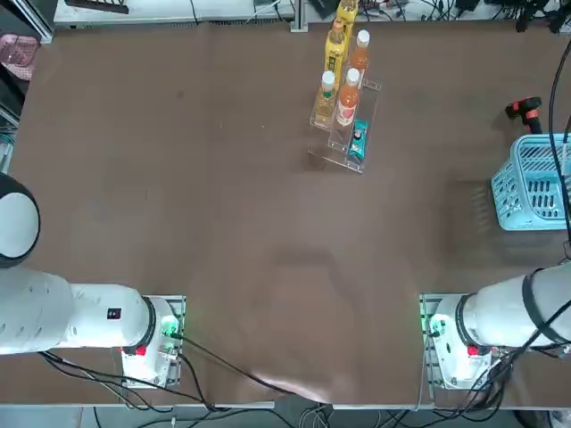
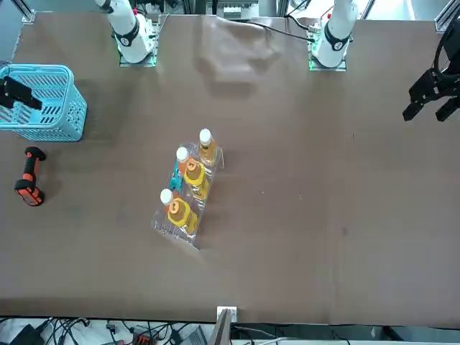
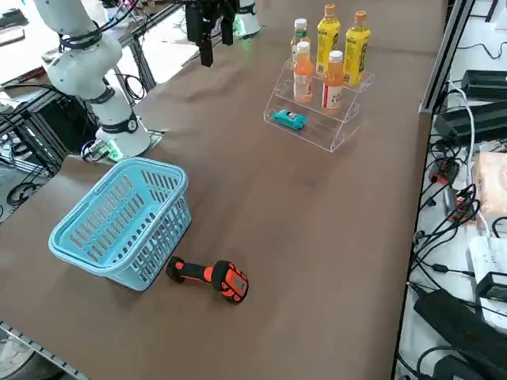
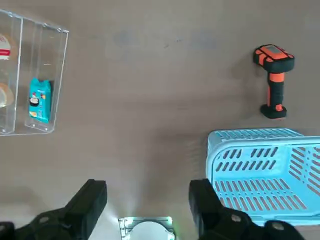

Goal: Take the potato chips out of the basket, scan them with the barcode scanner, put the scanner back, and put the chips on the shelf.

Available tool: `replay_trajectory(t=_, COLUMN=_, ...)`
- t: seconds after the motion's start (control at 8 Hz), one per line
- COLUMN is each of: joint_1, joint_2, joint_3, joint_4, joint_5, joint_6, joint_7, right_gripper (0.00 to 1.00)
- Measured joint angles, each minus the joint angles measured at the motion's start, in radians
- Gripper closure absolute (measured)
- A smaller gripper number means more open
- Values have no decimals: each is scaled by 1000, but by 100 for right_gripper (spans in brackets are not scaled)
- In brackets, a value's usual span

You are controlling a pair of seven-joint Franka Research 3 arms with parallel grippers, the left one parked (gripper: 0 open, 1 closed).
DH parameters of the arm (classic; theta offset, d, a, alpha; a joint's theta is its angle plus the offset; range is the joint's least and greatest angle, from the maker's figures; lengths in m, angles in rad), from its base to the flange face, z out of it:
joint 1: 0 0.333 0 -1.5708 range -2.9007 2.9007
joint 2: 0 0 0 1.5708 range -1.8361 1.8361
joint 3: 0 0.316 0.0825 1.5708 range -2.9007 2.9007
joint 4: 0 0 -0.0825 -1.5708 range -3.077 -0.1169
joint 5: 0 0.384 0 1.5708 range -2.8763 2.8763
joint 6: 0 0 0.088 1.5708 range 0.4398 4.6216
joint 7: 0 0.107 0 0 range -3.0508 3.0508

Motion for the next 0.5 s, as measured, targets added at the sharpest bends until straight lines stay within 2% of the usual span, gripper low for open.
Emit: replay_trajectory(t=0.5, joint_1=3, joint_2=9, joint_3=4, joint_4=0, joint_5=-6, joint_6=8, joint_7=-5, right_gripper=0)
